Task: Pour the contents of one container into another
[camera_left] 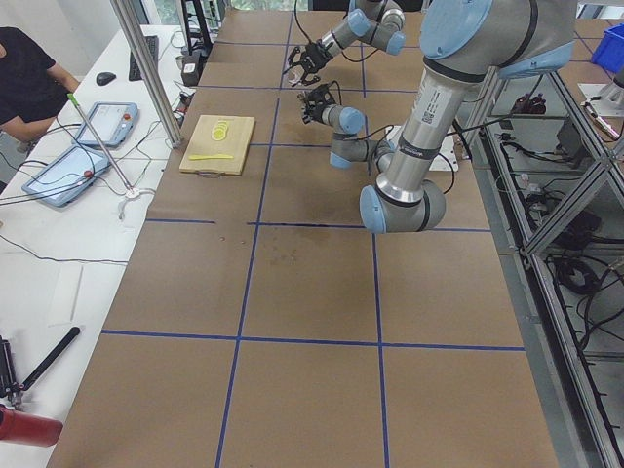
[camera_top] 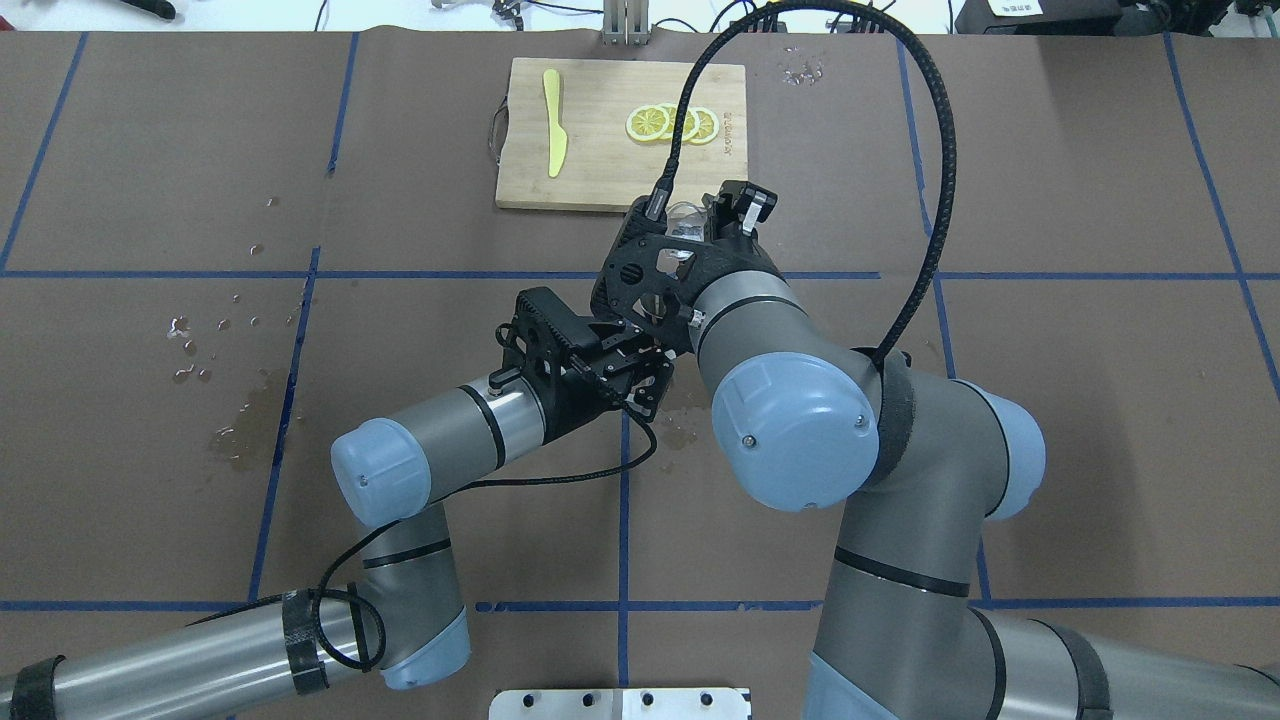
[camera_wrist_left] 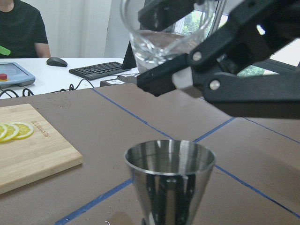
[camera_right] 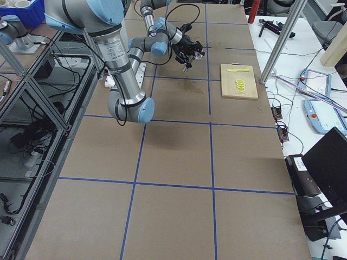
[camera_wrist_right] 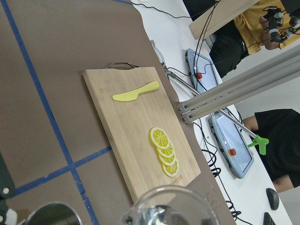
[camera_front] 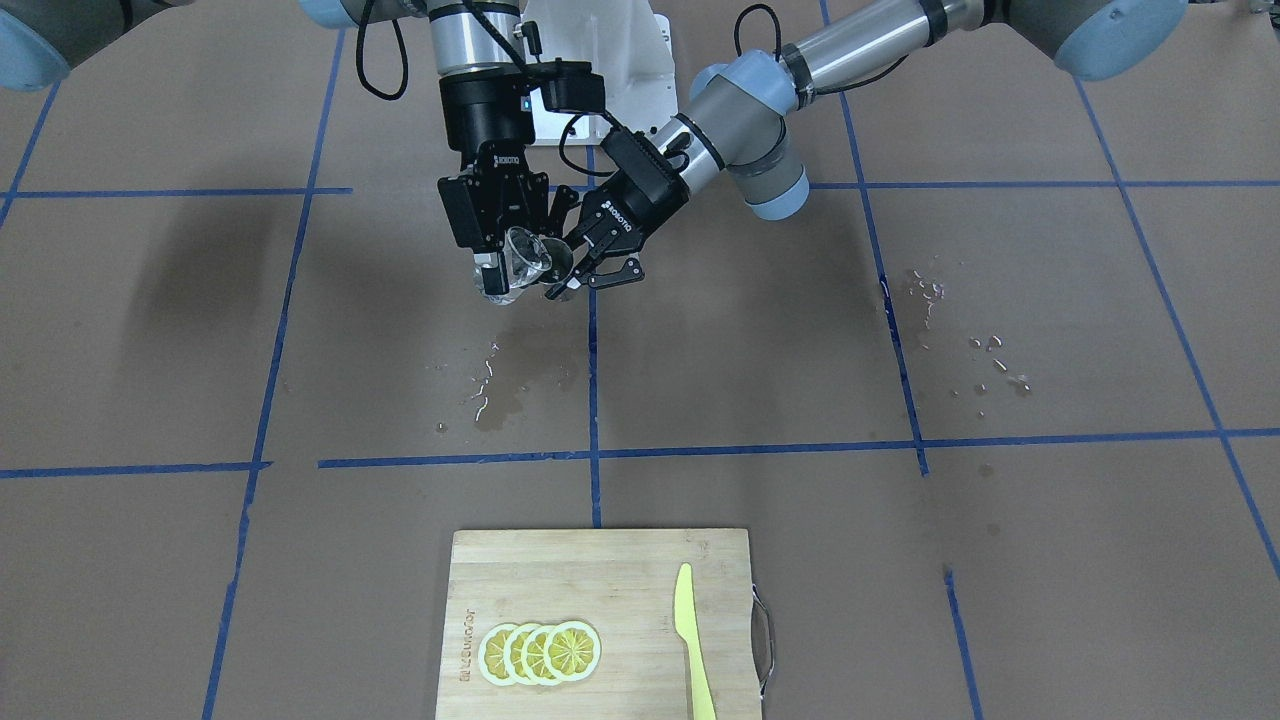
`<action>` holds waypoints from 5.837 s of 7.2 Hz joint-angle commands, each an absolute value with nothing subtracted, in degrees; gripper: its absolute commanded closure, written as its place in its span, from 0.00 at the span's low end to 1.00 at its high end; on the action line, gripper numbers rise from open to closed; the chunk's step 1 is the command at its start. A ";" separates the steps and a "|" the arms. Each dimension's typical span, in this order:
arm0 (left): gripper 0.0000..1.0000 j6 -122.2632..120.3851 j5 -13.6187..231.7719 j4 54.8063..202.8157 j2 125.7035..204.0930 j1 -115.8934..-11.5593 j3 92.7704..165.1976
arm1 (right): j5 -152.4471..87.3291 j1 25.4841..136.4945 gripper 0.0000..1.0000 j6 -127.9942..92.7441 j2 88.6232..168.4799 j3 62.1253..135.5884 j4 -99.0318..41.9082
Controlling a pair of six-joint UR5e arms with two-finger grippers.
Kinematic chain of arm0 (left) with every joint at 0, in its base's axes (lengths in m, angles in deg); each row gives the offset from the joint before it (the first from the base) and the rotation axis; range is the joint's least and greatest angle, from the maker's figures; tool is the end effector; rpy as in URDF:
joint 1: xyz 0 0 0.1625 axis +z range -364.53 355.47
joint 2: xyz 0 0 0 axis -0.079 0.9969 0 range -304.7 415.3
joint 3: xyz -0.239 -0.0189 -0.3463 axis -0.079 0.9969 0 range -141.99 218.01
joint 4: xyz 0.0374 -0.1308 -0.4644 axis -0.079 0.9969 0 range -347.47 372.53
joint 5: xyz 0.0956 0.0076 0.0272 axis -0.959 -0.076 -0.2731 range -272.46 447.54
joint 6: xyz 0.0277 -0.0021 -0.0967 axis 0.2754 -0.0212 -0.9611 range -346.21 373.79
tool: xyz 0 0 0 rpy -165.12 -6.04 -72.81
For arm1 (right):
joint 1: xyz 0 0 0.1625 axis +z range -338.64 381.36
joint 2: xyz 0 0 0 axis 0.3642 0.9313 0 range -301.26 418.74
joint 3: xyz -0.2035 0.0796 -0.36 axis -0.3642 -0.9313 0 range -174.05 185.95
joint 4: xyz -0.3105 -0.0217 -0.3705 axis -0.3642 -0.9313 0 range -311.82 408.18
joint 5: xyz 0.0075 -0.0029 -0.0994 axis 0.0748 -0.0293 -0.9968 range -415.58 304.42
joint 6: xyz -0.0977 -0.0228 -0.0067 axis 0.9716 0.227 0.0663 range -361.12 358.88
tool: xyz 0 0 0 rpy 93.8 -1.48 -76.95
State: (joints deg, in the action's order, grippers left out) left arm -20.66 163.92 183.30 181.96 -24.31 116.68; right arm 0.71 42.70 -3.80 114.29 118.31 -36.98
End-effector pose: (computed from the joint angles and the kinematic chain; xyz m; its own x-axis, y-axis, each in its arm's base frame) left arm 0.6416 -0.3976 0.1786 0.2992 0.7441 -0.5973 0.5216 0.3967 0.7554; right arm -0.5029 -0.3995 0.0724 0.7775 -0.5884 -0.2222 0.4065 0.2005 0.8914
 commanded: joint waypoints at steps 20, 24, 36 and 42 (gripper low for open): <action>1.00 -20.66 163.92 183.30 181.87 -24.31 116.59 | -7.42 39.20 1.00 16.29 114.46 121.78 -37.78; 1.00 -20.66 163.83 183.39 181.87 -24.31 116.68 | -7.15 38.58 1.00 3.29 116.66 123.98 -36.81; 1.00 -23.03 142.97 186.47 170.56 -25.45 122.21 | -5.66 42.89 1.00 -60.58 129.31 130.50 -32.59; 1.00 -26.37 133.77 180.75 156.33 -31.16 122.30 | -0.91 44.38 1.00 -74.69 138.98 130.05 -32.41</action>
